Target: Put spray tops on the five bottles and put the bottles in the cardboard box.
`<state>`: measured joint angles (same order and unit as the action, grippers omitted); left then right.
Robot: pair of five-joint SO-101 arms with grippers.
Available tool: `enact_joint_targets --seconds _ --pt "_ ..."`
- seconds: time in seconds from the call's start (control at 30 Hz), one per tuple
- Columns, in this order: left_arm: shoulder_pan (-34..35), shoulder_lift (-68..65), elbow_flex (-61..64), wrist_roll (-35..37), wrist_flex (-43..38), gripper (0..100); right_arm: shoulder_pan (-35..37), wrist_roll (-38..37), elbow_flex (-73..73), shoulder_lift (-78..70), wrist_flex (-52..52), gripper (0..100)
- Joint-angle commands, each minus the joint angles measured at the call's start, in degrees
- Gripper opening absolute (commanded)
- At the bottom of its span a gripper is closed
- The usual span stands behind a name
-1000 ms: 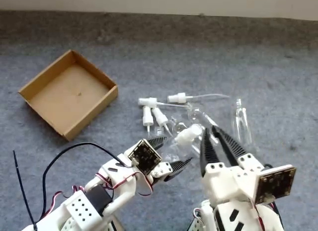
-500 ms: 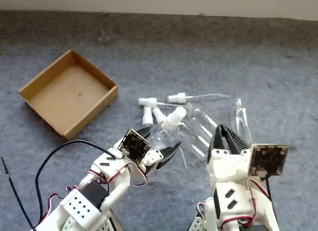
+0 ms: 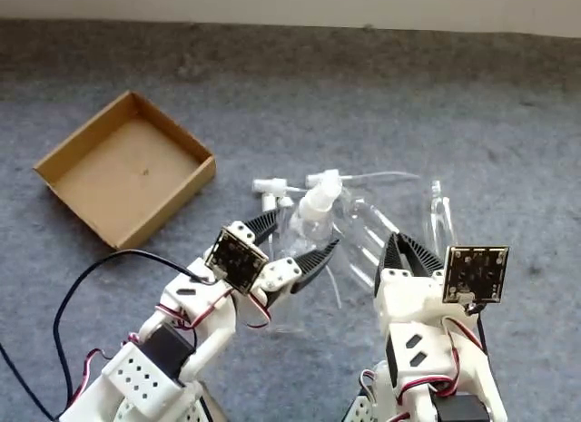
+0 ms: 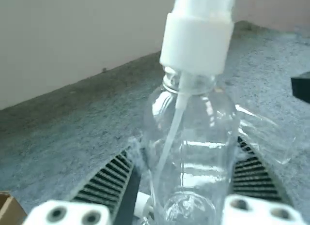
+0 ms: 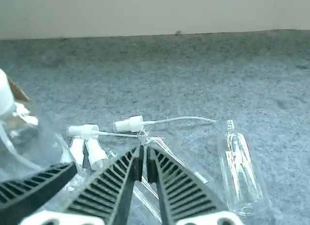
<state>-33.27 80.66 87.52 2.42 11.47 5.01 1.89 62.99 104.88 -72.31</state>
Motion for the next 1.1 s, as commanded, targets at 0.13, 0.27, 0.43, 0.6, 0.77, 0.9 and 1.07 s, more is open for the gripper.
enact_joint_targets --seconds 0.13,0.27,0.43,0.6,0.77,0.9,1.07 --pt "9.7 1.0 -10.2 -0.3 -0.2 17 5.8 -0.7 -0.4 0.3 0.4 0.5" --pt "11.5 1.0 -10.2 -0.3 -0.2 17 13.8 -0.4 -0.4 0.3 0.5 0.5" --pt "11.4 0.8 -11.2 -0.3 -1.1 17 19.9 -0.4 -0.4 0.3 7.0 0.5" --pt "11.4 0.3 -16.8 -0.3 -1.4 17 22.5 -0.4 -0.3 0.3 11.6 0.5" --pt "11.5 0.3 -21.4 -0.3 -1.4 17 26.9 -0.7 -0.3 0.3 12.1 0.5" --pt "11.4 0.3 -22.4 -0.4 -1.5 17 30.3 -0.8 0.0 0.3 13.7 0.5" --pt "11.2 0.4 -22.3 -0.2 -1.7 17 35.2 -0.8 6.8 0.3 22.5 0.5"
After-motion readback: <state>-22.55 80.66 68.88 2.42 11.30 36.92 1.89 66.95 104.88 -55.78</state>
